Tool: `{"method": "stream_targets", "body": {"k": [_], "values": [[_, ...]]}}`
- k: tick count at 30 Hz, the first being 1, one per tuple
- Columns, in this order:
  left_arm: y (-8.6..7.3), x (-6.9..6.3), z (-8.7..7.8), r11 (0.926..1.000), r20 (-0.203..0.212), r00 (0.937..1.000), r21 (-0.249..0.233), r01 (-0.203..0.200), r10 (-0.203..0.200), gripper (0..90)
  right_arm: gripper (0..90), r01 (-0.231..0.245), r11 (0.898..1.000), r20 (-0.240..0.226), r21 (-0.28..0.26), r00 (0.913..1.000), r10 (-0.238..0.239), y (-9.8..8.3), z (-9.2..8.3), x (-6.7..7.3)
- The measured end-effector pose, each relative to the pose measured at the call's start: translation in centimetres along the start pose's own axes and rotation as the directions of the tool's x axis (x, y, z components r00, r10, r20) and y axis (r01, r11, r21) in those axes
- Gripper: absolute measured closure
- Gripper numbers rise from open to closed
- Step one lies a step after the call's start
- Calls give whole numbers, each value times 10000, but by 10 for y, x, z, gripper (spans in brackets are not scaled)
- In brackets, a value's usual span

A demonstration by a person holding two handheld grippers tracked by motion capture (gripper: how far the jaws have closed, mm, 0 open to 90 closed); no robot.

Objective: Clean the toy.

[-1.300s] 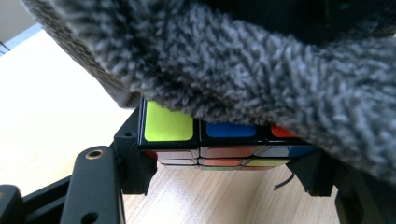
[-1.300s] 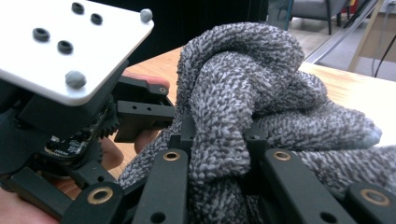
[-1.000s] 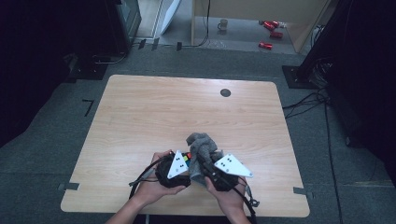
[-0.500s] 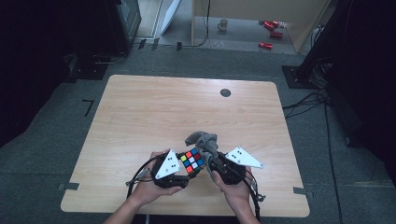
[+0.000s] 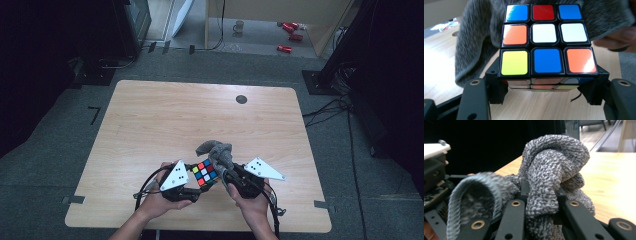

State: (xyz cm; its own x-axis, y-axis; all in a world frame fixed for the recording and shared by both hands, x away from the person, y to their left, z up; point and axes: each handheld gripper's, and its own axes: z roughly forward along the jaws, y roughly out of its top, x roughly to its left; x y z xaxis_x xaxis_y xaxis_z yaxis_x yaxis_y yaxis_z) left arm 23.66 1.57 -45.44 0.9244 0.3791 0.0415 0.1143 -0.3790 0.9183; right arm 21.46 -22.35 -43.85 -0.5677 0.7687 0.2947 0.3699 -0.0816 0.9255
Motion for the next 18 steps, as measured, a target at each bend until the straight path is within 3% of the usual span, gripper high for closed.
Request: {"method": "stream_targets", "body": {"k": [5,8,11,14,18], "values": [[-1,1,-1,9999,305,9995,-141,98,-93,349,784,-513,9981,117,346,9986,509,-8,4,-11],[-3,-1,5,9996,223,9997,273,-123,117,349,784,-234,9997,-113,36,9997,234,-1,-1,-2],[-2,-2,4,9998,261,9996,168,-142,138,349,784,145,9998,8,-102,9999,-145,3,-2,6],[1,0,-3,9998,347,9994,-220,29,-21,349,784,-37,9999,172,128,9998,35,-3,1,-2],[0,2,-3,9998,440,9989,-177,135,-128,349,785,-269,9992,353,297,9990,258,-7,2,-6]]}}
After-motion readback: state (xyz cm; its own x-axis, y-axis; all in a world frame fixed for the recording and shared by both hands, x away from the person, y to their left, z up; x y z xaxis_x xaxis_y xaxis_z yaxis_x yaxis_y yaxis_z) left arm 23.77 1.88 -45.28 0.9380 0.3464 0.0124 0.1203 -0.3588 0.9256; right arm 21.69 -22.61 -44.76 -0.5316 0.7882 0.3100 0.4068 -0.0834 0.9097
